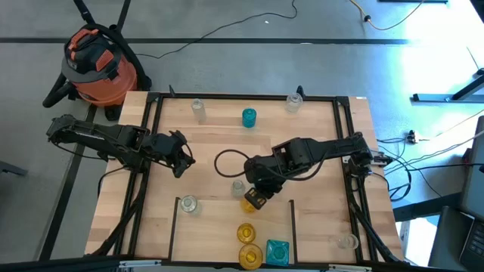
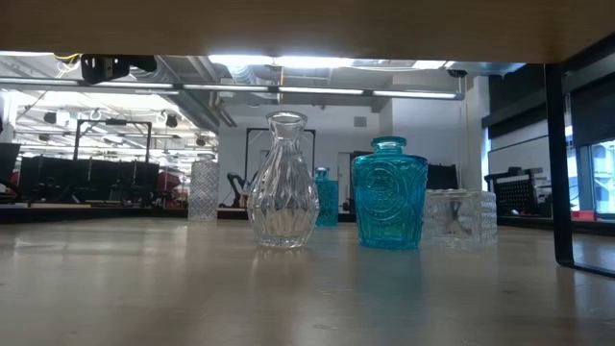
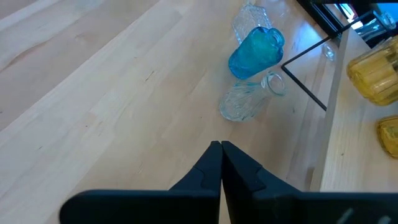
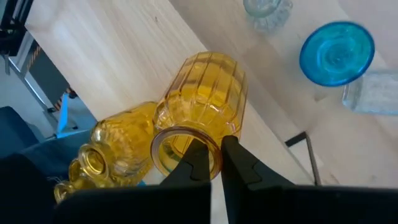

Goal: Sort vases onto shelf
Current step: Put the yellow vase on the shelf aligned with the other yellow vase

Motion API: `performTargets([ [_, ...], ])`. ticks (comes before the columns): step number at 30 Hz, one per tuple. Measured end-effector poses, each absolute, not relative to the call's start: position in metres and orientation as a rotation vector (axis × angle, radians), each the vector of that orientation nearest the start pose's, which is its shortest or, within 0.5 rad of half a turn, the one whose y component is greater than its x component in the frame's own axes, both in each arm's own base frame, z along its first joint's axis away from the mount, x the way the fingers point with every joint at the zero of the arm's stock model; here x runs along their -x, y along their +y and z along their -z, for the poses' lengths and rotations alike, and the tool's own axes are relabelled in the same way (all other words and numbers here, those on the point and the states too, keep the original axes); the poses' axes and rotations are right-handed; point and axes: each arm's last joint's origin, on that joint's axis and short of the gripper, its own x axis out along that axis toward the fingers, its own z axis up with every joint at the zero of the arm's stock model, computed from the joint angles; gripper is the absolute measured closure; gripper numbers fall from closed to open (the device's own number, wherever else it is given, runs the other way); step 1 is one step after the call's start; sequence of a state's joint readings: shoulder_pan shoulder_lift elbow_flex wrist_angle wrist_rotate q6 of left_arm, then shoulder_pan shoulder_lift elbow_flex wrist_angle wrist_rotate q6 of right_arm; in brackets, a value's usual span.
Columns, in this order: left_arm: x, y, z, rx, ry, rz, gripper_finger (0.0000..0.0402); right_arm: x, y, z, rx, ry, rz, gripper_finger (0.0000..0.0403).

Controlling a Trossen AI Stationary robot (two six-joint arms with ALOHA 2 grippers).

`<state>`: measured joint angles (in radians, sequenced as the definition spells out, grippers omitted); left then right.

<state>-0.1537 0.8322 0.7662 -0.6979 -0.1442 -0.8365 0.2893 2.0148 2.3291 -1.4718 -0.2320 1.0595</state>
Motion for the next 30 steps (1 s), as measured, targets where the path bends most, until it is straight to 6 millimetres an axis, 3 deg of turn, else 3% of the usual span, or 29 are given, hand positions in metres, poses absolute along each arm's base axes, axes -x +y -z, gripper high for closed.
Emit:
performTargets([
  [21, -0.1593, -0.0204, -0.2759, 0.667, 0.706, -0.299, 0.0401, -0.3646, 0.1172, -0.3853, -0.885, 1.314, 0.259, 0.04],
  [30, -0.1593, -0.0203, -0.276, 0.657, 0.707, -0.295, 0.0401, -0.366, 0.1182, -0.3866, -0.899, 1.305, 0.232, 0.0347],
])
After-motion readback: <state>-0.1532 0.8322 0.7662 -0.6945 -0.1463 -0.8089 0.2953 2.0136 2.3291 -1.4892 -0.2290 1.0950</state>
